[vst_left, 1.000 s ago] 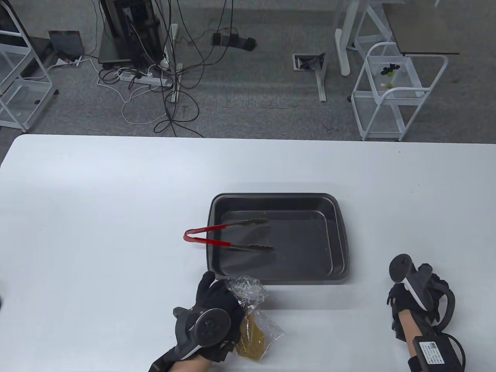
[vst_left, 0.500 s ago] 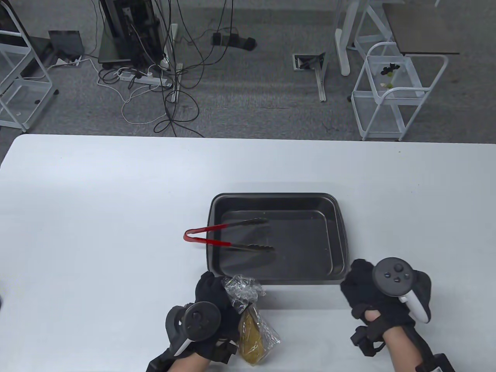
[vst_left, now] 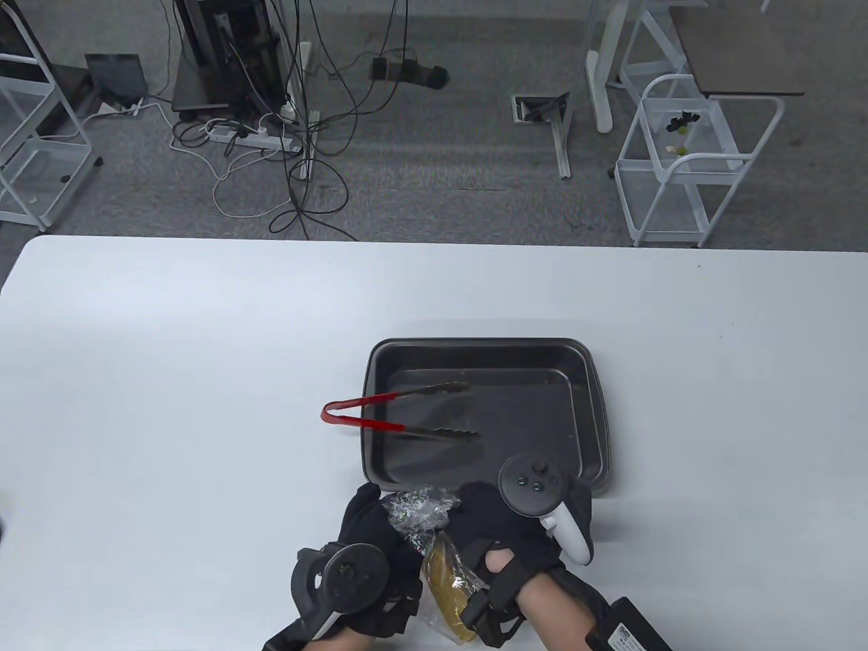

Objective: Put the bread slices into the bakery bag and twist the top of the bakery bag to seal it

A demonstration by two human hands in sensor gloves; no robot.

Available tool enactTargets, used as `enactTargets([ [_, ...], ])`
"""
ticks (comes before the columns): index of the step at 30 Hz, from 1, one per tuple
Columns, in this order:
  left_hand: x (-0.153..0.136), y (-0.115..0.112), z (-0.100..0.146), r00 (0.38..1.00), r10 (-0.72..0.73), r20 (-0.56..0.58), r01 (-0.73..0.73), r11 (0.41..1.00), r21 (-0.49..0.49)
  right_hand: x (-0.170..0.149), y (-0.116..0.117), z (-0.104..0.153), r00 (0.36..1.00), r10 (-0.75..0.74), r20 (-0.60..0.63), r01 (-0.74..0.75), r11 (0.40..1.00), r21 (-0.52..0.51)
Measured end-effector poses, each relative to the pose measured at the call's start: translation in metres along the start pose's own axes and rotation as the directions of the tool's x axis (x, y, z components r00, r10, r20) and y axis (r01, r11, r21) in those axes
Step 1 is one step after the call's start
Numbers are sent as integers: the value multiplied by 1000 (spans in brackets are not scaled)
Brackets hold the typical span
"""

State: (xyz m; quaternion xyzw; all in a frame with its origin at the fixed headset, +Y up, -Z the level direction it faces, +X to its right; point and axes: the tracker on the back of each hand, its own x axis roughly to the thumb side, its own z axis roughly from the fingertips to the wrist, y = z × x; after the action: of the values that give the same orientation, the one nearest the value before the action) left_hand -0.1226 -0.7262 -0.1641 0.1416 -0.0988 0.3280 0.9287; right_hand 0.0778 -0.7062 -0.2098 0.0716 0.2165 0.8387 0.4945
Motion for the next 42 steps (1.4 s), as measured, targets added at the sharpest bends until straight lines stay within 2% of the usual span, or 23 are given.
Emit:
enactTargets([
  [3, -3, -5, -3, 998, 55, 14, -54, 996, -69, -9, 2, -6, 998, -42, 38, 38, 996, 84],
  [8, -8, -13, -6, 988, 148, 46, -138, 975, -175, -15, -2, -11, 990, -75, 121, 54, 984, 169],
  [12, -6, -15, -4, 982, 176, 63, -160, 966, -205, -22, -6, -11, 977, -116, 180, 79, 976, 202],
  [15, -5, -16, -3, 978, 202, 57, -187, 961, -204, -32, -9, -9, 941, -221, 255, 157, 956, 247],
  [18, -6, -18, -4, 969, 244, 42, -229, 948, -219, -40, -12, -9, 921, -275, 275, 189, 935, 300],
  [22, -11, -21, -5, 953, 304, 9, -293, 925, -241, -44, -11, -8, 904, -192, 382, 104, 965, 240],
  [28, -17, -19, -5, 943, 333, -7, -326, 916, -233, -43, -6, -5, 869, -113, 482, 63, 991, 118],
  [29, -17, -19, -5, 941, 338, -12, -331, 914, -235, -43, -6, -5, 869, -121, 480, 70, 990, 124],
  [31, -17, -18, -5, 937, 349, -20, -344, 911, -229, -44, -8, -8, 860, -211, 464, 112, 966, 231],
  [34, -15, -17, -4, 935, 356, -10, -348, 909, -229, -47, -11, -11, 846, -299, 441, 177, 938, 297],
  [38, -13, -18, -4, 948, 319, 12, -308, 925, -224, -47, -11, -8, 870, -251, 424, 184, 964, 193],
  [42, -8, -19, -1, 959, 278, 53, -260, 940, -219, -44, -10, -5, 881, -207, 426, 162, 977, 138],
])
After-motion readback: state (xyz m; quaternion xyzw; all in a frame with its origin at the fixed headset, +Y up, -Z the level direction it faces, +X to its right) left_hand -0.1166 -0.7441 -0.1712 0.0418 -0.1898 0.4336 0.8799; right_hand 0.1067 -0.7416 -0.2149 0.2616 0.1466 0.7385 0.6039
